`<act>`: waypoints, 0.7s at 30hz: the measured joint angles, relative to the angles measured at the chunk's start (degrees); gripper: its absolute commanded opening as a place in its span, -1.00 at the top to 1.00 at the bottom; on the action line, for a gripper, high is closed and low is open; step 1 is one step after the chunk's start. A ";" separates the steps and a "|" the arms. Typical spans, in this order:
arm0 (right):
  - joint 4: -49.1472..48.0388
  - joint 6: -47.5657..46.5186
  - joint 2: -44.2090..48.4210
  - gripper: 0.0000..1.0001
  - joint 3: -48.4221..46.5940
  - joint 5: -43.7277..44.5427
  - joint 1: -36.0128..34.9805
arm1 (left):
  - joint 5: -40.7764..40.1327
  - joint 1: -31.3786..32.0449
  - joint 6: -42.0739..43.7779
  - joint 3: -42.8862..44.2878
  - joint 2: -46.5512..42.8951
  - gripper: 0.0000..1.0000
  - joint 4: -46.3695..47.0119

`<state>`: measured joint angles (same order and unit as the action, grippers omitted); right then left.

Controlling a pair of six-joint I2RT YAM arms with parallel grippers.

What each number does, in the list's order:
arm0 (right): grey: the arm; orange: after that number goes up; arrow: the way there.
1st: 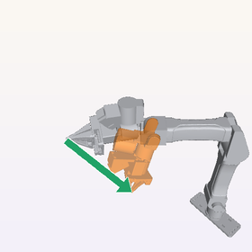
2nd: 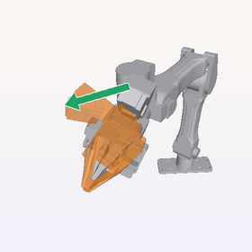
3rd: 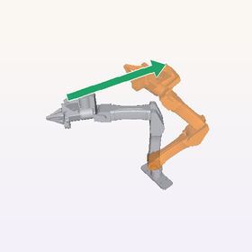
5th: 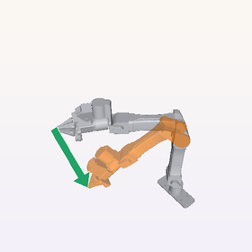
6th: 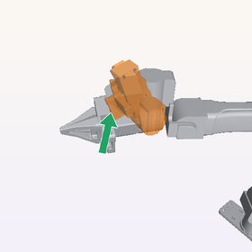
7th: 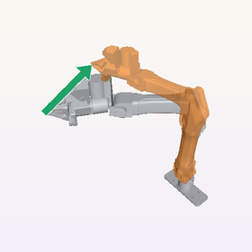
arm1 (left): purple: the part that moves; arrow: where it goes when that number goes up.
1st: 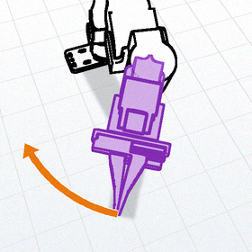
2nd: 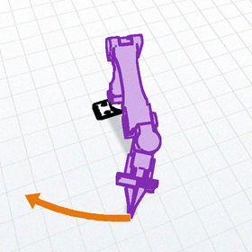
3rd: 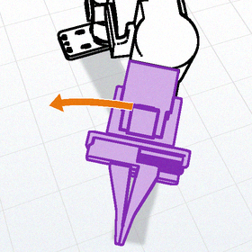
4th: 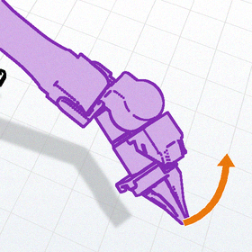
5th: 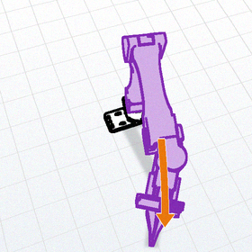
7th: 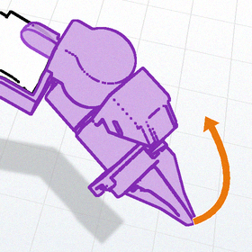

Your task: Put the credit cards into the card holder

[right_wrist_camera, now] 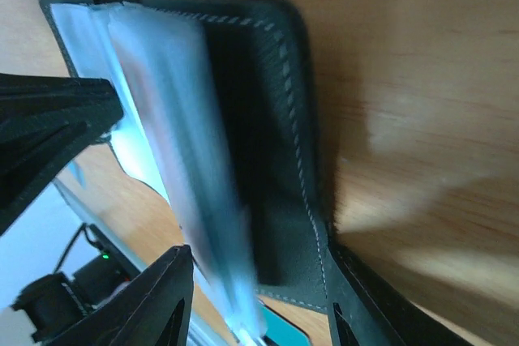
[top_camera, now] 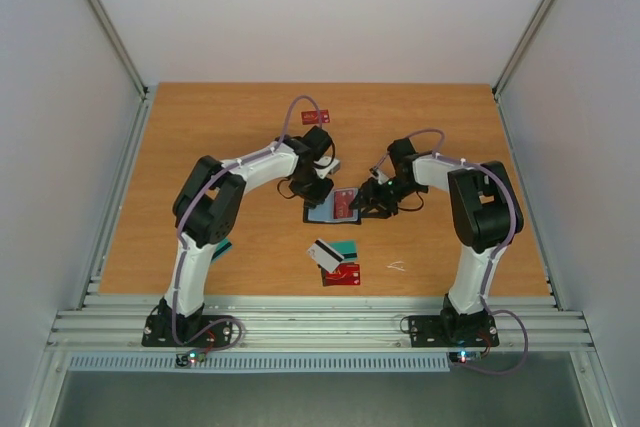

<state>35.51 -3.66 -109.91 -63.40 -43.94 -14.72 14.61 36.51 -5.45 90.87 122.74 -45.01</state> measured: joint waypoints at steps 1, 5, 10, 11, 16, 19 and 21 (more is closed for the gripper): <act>-0.55 0.61 -0.24 0.07 0.09 -0.72 0.07 | 0.11 -0.02 0.04 0.28 0.22 0.99 -0.24; -3.82 3.17 -1.25 0.07 0.72 -3.89 0.00 | 0.94 -0.17 0.33 1.22 0.83 0.99 -0.96; -8.15 7.17 -1.62 0.07 1.86 -7.34 -0.02 | 2.45 -0.39 0.85 1.95 1.49 1.00 -1.42; -8.59 7.74 -1.62 0.07 1.86 -7.50 -0.04 | 2.62 -0.44 0.98 2.05 1.57 0.99 -1.49; -10.10 9.07 -1.62 0.08 1.86 -8.48 -0.13 | 3.06 -0.44 1.03 2.43 1.84 1.00 -1.75; -10.29 9.22 -1.46 0.08 1.86 -9.29 -0.13 | 3.23 -0.44 1.03 2.91 2.14 1.00 -2.16; -10.16 9.20 -1.38 0.08 1.73 -9.68 -0.13 | 3.28 -0.44 1.03 2.93 2.19 1.00 -2.16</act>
<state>25.34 5.54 -111.28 -61.67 -53.63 -14.85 17.89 36.07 -4.43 93.80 124.92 -47.18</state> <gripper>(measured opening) 0.462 0.010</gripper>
